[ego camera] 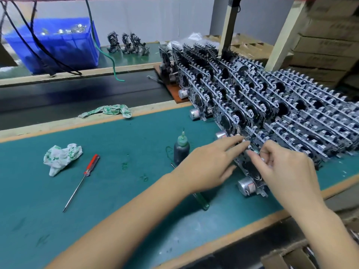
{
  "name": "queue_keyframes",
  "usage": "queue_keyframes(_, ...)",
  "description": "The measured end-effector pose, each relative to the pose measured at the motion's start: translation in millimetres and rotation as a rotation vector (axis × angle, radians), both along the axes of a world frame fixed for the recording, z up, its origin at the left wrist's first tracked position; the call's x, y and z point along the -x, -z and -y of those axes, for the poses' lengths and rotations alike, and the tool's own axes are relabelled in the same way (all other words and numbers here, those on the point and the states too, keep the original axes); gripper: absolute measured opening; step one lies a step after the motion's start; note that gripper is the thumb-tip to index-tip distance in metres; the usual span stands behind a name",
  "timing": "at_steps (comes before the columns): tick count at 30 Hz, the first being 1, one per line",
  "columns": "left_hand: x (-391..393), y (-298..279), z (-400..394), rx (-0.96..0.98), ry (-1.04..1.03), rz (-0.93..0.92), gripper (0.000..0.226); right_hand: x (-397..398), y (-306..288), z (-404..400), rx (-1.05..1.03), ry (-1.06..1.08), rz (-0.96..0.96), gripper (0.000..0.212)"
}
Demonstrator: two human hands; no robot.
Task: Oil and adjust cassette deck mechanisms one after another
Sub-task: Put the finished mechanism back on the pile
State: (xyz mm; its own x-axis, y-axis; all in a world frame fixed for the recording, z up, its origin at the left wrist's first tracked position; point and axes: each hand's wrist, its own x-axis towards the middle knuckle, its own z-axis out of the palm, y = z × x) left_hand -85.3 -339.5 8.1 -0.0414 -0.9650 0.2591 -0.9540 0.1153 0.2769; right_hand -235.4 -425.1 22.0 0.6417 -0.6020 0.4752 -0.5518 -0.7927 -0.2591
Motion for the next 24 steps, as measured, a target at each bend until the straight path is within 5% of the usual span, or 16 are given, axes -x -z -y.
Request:
queue_keyframes(15, 5.3, 8.1, 3.5, 0.019, 0.004, -0.030, 0.075, -3.5, -12.4, -5.2, 0.132, 0.133, 0.020, 0.028)
queue_keyframes(24, -28.1, -14.6, -106.2, 0.281, -0.309, -0.347, 0.022, -70.4, -35.2, -95.2, -0.255, -0.410, 0.124, 0.019)
